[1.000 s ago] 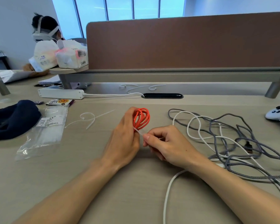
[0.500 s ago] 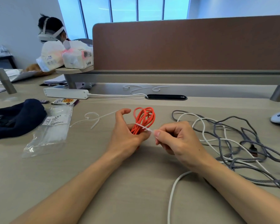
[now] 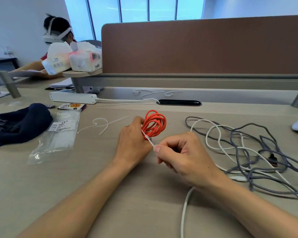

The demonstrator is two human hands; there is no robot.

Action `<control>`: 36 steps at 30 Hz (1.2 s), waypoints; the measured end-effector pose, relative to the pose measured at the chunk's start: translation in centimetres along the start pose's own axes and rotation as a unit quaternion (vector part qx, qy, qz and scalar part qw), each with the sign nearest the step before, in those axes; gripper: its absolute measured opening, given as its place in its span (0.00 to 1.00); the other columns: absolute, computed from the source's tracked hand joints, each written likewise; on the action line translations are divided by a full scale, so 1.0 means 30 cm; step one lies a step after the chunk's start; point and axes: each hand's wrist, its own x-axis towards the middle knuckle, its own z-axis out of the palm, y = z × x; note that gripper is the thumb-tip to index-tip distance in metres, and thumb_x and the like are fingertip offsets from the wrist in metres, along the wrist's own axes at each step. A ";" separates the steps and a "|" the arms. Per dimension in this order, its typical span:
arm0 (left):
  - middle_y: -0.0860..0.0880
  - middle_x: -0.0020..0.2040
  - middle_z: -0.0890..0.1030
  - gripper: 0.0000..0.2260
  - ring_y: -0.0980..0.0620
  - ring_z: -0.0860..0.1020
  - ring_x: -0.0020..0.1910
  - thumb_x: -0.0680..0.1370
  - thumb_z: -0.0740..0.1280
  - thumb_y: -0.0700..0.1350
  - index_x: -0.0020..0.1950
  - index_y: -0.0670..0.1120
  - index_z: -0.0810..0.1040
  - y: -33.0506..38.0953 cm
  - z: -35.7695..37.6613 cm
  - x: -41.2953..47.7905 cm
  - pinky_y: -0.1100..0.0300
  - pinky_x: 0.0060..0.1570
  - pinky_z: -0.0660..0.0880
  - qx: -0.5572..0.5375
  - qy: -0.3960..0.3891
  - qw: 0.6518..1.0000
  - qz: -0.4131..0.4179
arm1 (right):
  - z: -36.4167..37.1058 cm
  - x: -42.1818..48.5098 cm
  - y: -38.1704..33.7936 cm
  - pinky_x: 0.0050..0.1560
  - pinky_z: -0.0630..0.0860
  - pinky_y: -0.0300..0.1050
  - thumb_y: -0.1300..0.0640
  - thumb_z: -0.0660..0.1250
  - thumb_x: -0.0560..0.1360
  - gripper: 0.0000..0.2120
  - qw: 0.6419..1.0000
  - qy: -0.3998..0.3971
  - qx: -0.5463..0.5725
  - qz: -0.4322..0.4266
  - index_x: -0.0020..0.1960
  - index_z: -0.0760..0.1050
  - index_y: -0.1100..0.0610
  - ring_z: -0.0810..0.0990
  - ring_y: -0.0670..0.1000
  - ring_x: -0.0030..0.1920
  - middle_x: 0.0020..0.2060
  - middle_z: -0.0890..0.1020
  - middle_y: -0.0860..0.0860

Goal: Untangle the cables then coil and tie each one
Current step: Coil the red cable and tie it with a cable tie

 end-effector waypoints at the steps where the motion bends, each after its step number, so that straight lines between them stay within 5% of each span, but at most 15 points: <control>1: 0.54 0.29 0.75 0.09 0.46 0.75 0.33 0.68 0.71 0.40 0.37 0.50 0.71 -0.003 -0.002 0.001 0.61 0.30 0.60 -0.017 -0.014 1.000 -0.003 | -0.005 0.001 0.000 0.26 0.61 0.34 0.60 0.64 0.71 0.14 1.000 0.004 -0.003 -0.002 0.27 0.75 0.60 0.64 0.43 0.22 0.20 0.68 0.47; 3: 0.55 0.24 0.71 0.14 0.53 0.69 0.26 0.68 0.73 0.46 0.29 0.45 0.70 -0.007 -0.003 -0.004 0.62 0.28 0.63 -0.097 -0.056 0.993 -0.050 | -0.017 0.004 0.007 0.25 0.61 0.36 0.59 0.65 0.71 0.14 1.000 0.018 -0.014 0.003 0.27 0.76 0.58 0.64 0.43 0.22 0.20 0.68 0.47; 6: 0.52 0.25 0.74 0.10 0.55 0.71 0.26 0.68 0.75 0.41 0.33 0.42 0.76 0.010 -0.033 -0.005 0.63 0.27 0.68 -0.241 -0.117 0.955 -0.125 | -0.043 0.011 0.031 0.25 0.60 0.36 0.58 0.64 0.71 0.14 0.998 0.047 -0.015 0.027 0.27 0.76 0.58 0.64 0.44 0.22 0.19 0.68 0.47; 9: 0.48 0.26 0.74 0.08 0.54 0.72 0.26 0.71 0.73 0.37 0.37 0.37 0.76 0.016 -0.057 -0.007 0.65 0.27 0.68 -0.271 -0.183 0.938 -0.117 | -0.060 0.018 0.048 0.24 0.61 0.35 0.59 0.64 0.71 0.14 0.998 0.056 -0.008 0.035 0.28 0.76 0.61 0.64 0.44 0.22 0.19 0.68 0.47; 14: 0.47 0.25 0.78 0.10 0.53 0.75 0.23 0.68 0.77 0.39 0.32 0.40 0.76 0.003 -0.050 -0.006 0.64 0.25 0.69 -0.243 -0.143 0.947 -0.156 | -0.085 0.025 0.058 0.24 0.61 0.33 0.59 0.65 0.71 0.14 0.996 0.069 -0.025 0.046 0.27 0.75 0.58 0.63 0.43 0.21 0.18 0.68 0.47; 18: 0.50 0.21 0.72 0.11 0.51 0.69 0.21 0.64 0.72 0.41 0.26 0.44 0.71 -0.026 -0.025 0.014 0.62 0.26 0.65 -0.099 -0.059 0.985 -0.127 | -0.034 0.014 0.029 0.25 0.60 0.35 0.59 0.65 0.71 0.14 0.997 0.025 -0.073 0.009 0.26 0.75 0.58 0.63 0.42 0.22 0.20 0.67 0.47; 22: 0.43 0.26 0.71 0.16 0.40 0.73 0.35 0.64 0.69 0.39 0.23 0.47 0.63 -0.001 -0.012 0.018 0.58 0.28 0.60 -0.029 -0.006 0.995 -0.097 | 0.016 -0.002 -0.010 0.26 0.59 0.32 0.61 0.64 0.71 0.15 0.998 0.006 -0.056 -0.021 0.26 0.74 0.62 0.63 0.42 0.21 0.19 0.66 0.45; 24: 0.44 0.26 0.72 0.17 0.41 0.73 0.34 0.65 0.70 0.39 0.23 0.47 0.64 0.006 -0.007 0.010 0.59 0.27 0.60 -0.031 -0.003 0.995 -0.095 | 0.008 -0.005 -0.018 0.26 0.59 0.31 0.61 0.64 0.71 0.14 0.998 0.004 -0.055 -0.029 0.26 0.74 0.60 0.64 0.42 0.21 0.19 0.67 0.45; 28: 0.51 0.23 0.72 0.17 0.49 0.72 0.26 0.68 0.74 0.47 0.25 0.47 0.69 -0.013 -0.009 0.000 0.60 0.29 0.63 -0.028 -0.013 0.994 -0.100 | -0.029 0.014 0.012 0.27 0.63 0.39 0.57 0.64 0.67 0.12 0.993 -0.022 -0.105 0.038 0.25 0.74 0.58 0.66 0.43 0.23 0.20 0.71 0.53; 32: 0.42 0.33 0.81 0.10 0.39 0.79 0.37 0.68 0.73 0.48 0.32 0.45 0.76 0.009 -0.014 -0.014 0.55 0.34 0.69 0.034 0.006 0.998 -0.047 | -0.054 0.031 0.054 0.31 0.74 0.51 0.44 0.65 0.70 0.20 0.981 -0.059 -0.130 0.127 0.33 0.77 0.61 0.74 0.53 0.25 0.24 0.76 0.57; 36: 0.42 0.37 0.82 0.05 0.38 0.79 0.40 0.67 0.68 0.47 0.40 0.47 0.77 0.019 0.006 -0.042 0.52 0.35 0.75 0.090 -0.031 0.994 0.046 | -0.035 0.028 0.058 0.27 0.71 0.41 0.50 0.64 0.77 0.18 0.983 -0.070 -0.142 0.095 0.33 0.75 0.58 0.77 0.51 0.23 0.25 0.78 0.52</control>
